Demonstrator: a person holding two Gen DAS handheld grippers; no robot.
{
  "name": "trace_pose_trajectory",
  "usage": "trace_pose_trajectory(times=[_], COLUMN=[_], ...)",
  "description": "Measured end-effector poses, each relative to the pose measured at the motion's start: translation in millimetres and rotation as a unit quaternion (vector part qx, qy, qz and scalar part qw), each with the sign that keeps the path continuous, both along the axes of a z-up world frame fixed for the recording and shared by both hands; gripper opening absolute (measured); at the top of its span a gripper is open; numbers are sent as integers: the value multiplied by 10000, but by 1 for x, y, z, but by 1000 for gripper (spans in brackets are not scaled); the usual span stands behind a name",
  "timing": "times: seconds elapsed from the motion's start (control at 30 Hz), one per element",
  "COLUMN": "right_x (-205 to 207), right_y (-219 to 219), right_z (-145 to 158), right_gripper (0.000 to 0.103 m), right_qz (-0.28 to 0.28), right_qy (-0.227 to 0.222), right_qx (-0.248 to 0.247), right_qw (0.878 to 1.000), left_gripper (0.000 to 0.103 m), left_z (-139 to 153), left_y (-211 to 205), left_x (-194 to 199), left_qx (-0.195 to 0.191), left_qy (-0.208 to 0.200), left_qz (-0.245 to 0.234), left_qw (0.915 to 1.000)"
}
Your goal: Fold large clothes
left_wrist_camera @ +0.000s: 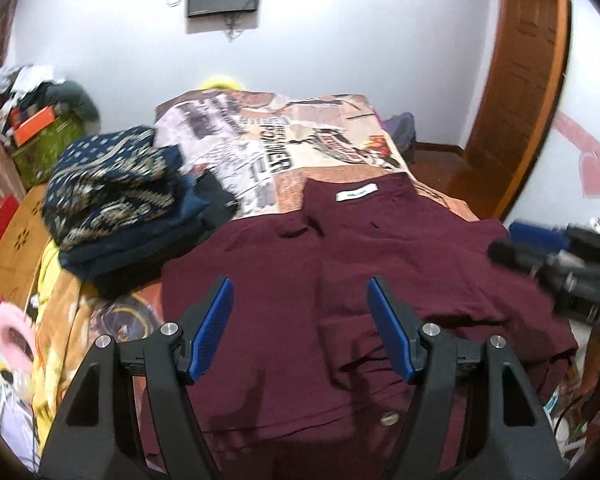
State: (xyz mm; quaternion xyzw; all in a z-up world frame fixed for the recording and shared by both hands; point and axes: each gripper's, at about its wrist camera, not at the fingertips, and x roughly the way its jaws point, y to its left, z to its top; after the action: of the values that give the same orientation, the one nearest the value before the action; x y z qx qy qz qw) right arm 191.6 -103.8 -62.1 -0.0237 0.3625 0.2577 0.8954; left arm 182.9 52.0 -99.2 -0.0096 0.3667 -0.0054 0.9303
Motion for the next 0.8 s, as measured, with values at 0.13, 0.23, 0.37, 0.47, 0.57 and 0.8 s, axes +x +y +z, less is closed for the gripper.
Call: trace_pose_trajectory(times=[0.13,0.23,0.37,0.47,0.57,0.8], right_x=[10,15,16,16,16,16], right_y=[-42,-71,-105,-126,-140,-151], right_z=[7,9,7,2,-6,-25], right_gripper=[56,56,56,56,56,56], right_qz=[-656,-1099,-1607,-1853,-1992,-2098], right_qy=[-161,-192,-214,-129,16,295], right_qx=[184,277,319,446,585,611], right_qw=[9975,9934,9863,9816,9782,9754], left_gripper=[71,71,71,71,72,72], left_z=[-5,-18,-39,-55,-69,-85], left_y=[-30,-54,-84,-101,-117,-143], left_x=[7,13,20,24,29,50], left_qx=[175,323,476,514,496,846], left_qy=[77,246,555,810,1052,1015], left_qz=[-407,-732,-1137,-1366,-1610,-1635], left_qw=[9990,9965,9908,9860,9801,9777])
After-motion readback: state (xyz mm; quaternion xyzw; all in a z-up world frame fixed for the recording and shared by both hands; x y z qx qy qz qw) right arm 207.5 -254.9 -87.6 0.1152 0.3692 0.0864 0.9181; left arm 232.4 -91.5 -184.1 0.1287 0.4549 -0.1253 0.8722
